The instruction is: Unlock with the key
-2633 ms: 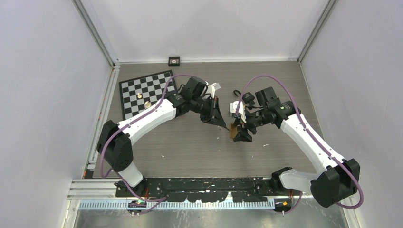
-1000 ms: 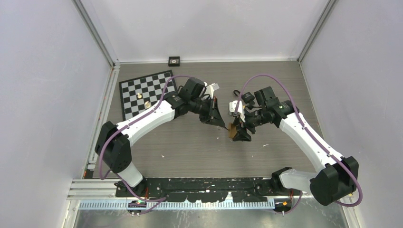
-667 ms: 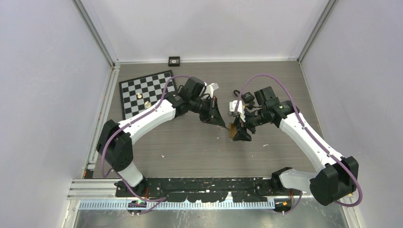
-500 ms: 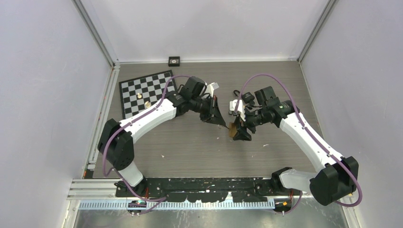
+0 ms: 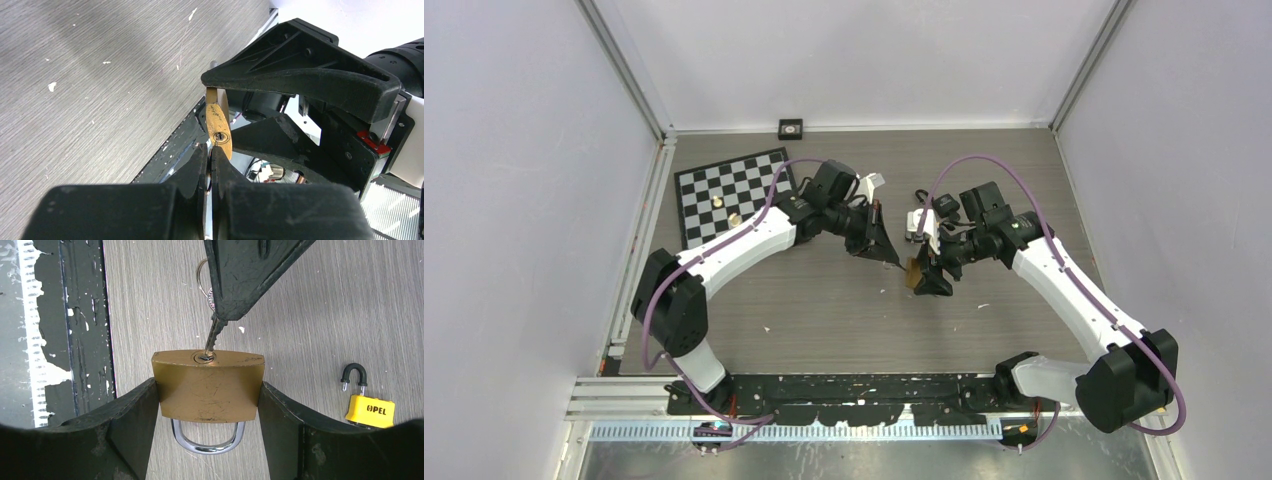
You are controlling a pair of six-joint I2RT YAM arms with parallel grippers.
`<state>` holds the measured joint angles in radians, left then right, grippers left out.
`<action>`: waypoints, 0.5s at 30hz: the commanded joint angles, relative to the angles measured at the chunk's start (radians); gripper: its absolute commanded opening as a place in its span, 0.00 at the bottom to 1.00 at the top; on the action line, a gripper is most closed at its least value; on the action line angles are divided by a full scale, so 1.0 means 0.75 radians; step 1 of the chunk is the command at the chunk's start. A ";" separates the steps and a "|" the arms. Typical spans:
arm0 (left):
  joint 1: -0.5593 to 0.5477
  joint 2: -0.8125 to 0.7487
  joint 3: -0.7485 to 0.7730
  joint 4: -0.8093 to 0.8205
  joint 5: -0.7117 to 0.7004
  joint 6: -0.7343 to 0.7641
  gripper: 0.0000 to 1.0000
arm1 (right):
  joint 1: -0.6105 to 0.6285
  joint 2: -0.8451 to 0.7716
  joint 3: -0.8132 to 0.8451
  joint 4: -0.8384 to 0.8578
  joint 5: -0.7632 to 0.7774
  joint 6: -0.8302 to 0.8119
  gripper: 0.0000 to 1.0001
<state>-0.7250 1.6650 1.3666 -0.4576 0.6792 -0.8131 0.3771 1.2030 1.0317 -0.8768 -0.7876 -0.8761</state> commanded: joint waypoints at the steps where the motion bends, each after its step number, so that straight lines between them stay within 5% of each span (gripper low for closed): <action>1: 0.001 -0.040 0.017 0.088 -0.015 0.013 0.00 | 0.002 -0.030 0.027 0.116 -0.124 0.027 0.00; 15: -0.011 -0.076 -0.017 0.116 -0.013 0.032 0.00 | 0.002 0.000 0.050 0.103 -0.116 0.039 0.01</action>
<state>-0.7246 1.6543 1.3567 -0.4294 0.6716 -0.8036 0.3771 1.2095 1.0317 -0.8673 -0.7918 -0.8589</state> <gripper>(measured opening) 0.021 0.718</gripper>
